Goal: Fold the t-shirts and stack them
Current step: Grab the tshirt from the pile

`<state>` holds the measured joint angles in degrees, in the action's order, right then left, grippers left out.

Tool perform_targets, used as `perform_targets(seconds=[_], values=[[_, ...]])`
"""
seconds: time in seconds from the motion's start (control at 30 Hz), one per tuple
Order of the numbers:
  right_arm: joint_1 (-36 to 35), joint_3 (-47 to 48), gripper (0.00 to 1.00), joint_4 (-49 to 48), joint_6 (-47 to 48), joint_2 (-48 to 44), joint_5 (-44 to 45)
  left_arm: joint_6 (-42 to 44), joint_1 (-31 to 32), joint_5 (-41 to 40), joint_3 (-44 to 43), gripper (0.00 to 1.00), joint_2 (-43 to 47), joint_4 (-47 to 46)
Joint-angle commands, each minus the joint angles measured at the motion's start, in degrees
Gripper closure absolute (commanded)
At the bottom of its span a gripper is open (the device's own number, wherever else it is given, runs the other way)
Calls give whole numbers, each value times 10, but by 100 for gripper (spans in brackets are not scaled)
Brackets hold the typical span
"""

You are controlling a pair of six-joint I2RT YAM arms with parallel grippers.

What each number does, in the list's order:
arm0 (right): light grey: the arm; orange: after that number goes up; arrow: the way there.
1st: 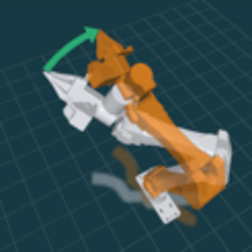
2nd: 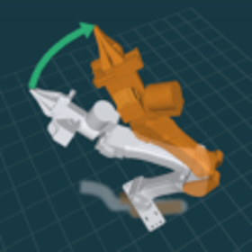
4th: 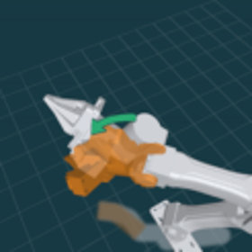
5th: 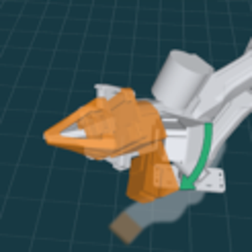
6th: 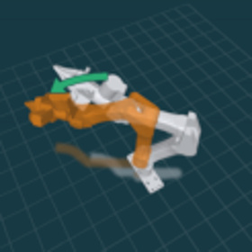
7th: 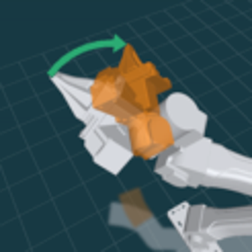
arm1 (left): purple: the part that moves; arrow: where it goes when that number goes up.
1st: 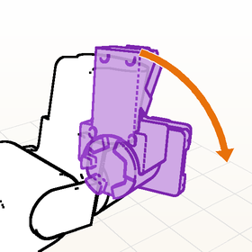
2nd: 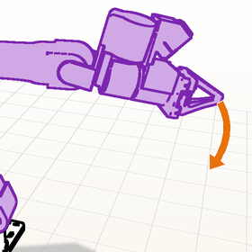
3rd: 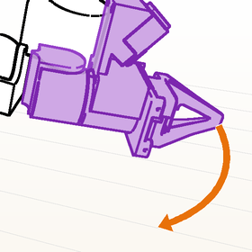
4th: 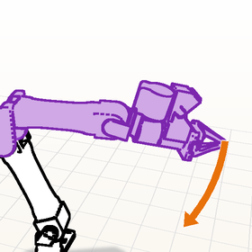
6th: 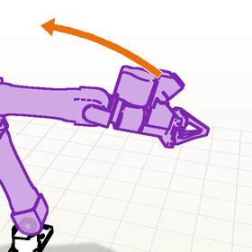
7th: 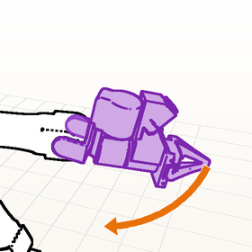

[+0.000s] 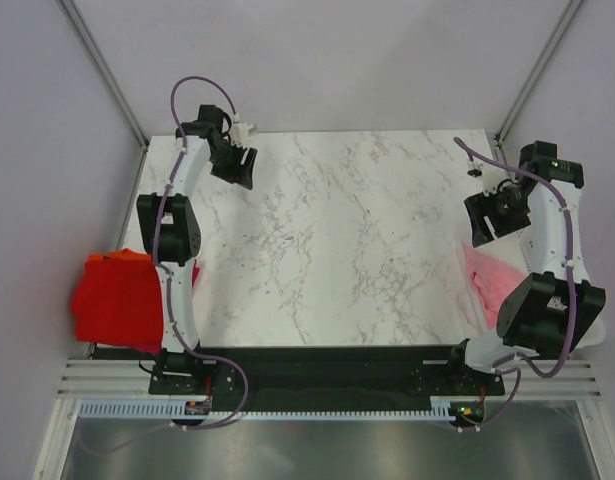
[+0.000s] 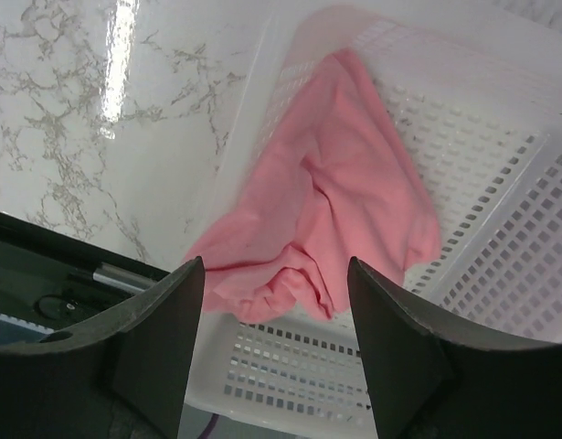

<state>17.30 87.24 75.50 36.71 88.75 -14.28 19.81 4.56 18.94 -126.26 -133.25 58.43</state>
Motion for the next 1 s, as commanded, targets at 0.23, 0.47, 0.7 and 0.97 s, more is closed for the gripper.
perform_targets(seconds=[0.23,0.47,0.7,0.97], values=[[-51,-60,34,82,104,21,2,29,-2,-9,-32,28,-17,-9],[-60,-66,40,81,106,36,17,27,-2,-13,-29,28,-11,-8],[-60,-109,67,82,130,1,73,24,-2,-15,-22,28,-11,-10],[-60,-2,100,64,157,-26,90,32,-2,-17,-19,29,-12,-10]])
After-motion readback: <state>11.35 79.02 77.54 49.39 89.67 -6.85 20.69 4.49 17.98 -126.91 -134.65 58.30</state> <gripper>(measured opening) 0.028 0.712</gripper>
